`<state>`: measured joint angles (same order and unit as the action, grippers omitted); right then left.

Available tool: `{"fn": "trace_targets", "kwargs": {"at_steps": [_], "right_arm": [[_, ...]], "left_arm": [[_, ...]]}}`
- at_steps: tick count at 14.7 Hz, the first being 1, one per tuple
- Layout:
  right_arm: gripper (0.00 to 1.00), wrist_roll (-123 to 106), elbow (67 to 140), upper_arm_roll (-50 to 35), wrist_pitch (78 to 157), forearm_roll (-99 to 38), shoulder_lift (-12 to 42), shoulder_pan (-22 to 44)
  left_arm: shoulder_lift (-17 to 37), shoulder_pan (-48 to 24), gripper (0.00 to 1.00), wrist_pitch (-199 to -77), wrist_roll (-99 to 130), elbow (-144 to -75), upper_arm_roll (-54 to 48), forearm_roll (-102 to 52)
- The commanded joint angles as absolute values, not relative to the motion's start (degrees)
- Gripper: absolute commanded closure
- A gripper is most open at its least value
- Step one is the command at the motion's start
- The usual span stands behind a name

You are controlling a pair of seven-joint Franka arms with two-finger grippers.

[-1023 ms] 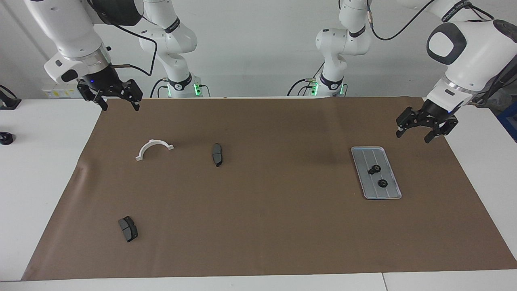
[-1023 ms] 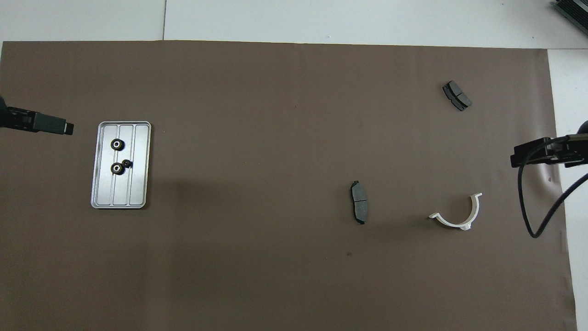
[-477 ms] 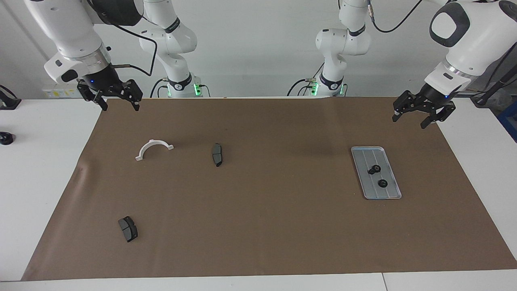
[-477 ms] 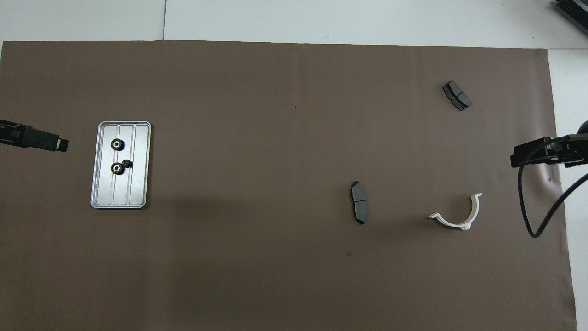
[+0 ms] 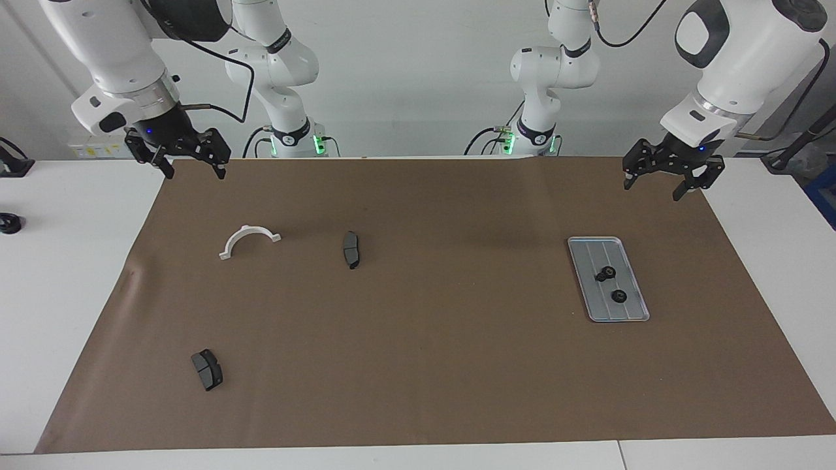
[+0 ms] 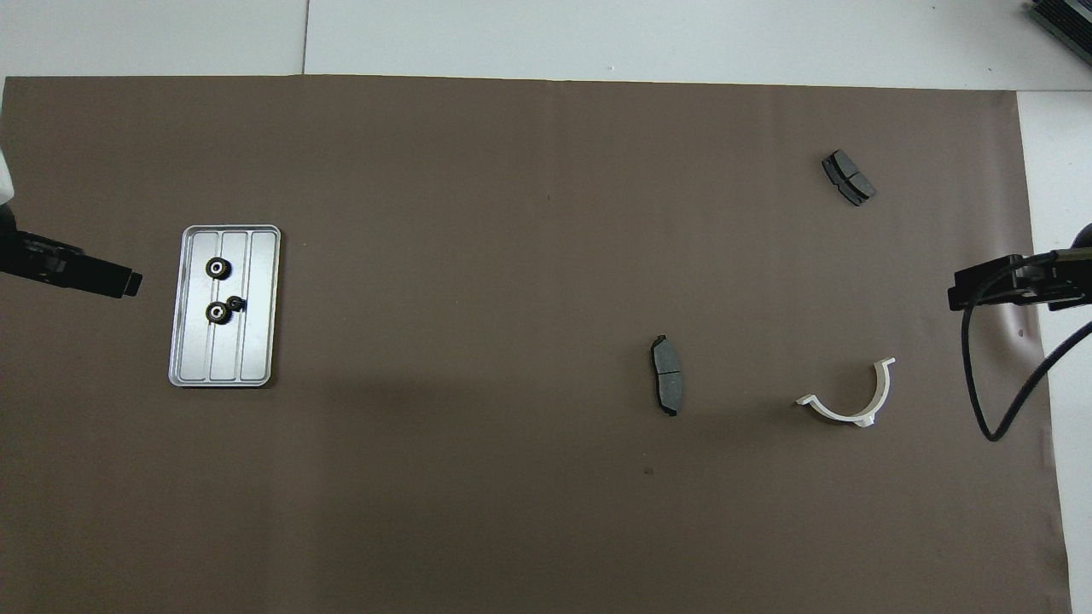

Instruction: Pick bearing gear from pile to tray

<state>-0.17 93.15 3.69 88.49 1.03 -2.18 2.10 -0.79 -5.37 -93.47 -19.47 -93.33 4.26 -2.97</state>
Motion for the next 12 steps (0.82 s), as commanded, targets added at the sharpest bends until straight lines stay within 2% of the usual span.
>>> {"fn": "trace_targets", "kwargs": {"at_steps": [1,12], "right_arm": [[0.0,-1.6,94.0,3.9,88.2,0.5,-3.3,2.1],[0.0,-1.6,94.0,3.9,88.2,0.5,-3.3,2.1]], "left_arm": [[-1.9,-4.0,0.0,-91.8,-18.5,-93.5,3.0,-1.9],[-2.0,-1.9,0.0,-88.2,-15.0,-93.0,0.3,-3.0]]}}
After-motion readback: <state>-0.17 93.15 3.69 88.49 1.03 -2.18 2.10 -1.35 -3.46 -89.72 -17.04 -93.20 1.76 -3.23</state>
